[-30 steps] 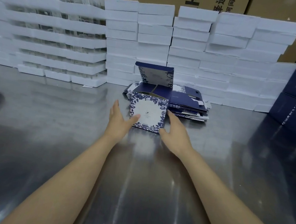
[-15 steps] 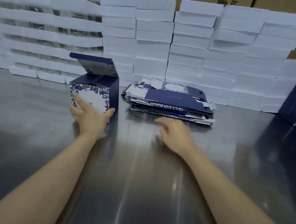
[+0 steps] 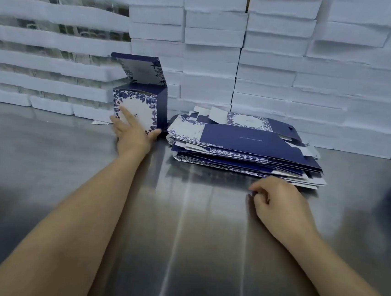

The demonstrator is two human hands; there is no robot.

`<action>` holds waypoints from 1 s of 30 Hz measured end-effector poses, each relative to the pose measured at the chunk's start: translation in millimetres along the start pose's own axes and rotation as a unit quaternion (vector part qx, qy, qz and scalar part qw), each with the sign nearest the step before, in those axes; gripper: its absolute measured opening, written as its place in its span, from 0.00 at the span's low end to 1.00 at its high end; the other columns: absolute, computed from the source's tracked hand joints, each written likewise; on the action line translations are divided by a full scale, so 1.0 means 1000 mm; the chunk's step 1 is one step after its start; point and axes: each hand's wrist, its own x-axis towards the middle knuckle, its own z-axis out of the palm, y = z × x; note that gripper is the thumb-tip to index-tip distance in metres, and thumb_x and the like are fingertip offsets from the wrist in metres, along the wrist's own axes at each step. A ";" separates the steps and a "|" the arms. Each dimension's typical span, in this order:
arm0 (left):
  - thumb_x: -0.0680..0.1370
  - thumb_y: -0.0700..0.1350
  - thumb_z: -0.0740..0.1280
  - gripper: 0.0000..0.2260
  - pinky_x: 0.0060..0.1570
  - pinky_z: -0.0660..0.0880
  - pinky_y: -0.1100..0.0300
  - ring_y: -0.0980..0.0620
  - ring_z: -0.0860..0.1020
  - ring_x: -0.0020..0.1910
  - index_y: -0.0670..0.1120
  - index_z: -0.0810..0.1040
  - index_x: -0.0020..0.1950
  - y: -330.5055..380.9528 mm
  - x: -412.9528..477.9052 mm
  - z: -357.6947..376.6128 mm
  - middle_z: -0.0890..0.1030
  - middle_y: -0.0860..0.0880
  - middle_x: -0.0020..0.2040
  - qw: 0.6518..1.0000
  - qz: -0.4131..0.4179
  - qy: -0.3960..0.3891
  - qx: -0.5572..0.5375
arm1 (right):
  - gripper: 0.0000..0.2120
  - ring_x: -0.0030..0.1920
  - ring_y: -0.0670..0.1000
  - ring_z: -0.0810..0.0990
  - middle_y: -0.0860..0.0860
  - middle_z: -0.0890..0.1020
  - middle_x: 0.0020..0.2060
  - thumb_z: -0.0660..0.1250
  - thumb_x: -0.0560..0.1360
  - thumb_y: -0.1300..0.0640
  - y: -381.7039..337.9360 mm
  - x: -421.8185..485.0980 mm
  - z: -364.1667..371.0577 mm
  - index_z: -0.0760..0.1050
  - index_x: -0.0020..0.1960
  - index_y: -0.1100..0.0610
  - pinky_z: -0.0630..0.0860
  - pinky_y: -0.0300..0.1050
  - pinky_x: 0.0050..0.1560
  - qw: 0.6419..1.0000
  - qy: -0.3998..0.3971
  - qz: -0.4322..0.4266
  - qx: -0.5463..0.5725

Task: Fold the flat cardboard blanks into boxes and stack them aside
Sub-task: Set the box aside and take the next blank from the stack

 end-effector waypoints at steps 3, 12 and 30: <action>0.81 0.60 0.56 0.32 0.70 0.59 0.44 0.34 0.56 0.75 0.46 0.49 0.79 -0.003 0.017 0.012 0.52 0.34 0.77 0.985 0.045 -0.075 0.147 | 0.12 0.45 0.44 0.71 0.42 0.77 0.43 0.61 0.74 0.64 0.002 0.003 0.003 0.80 0.45 0.51 0.68 0.42 0.41 1.000 -0.005 -0.010 0.008; 0.79 0.36 0.57 0.17 0.60 0.69 0.50 0.42 0.72 0.64 0.43 0.72 0.67 0.022 -0.045 -0.010 0.75 0.42 0.65 0.981 0.181 0.039 0.061 | 0.11 0.45 0.51 0.77 0.47 0.81 0.42 0.60 0.74 0.62 -0.008 0.003 -0.004 0.80 0.42 0.53 0.74 0.46 0.42 1.000 0.005 0.005 0.013; 0.77 0.43 0.62 0.18 0.71 0.57 0.50 0.43 0.47 0.76 0.41 0.70 0.67 0.086 -0.285 -0.029 0.50 0.39 0.76 0.947 0.300 -0.109 0.029 | 0.16 0.62 0.57 0.73 0.54 0.79 0.59 0.61 0.74 0.61 -0.010 -0.007 -0.016 0.78 0.60 0.57 0.69 0.51 0.56 0.993 0.112 -0.012 -0.035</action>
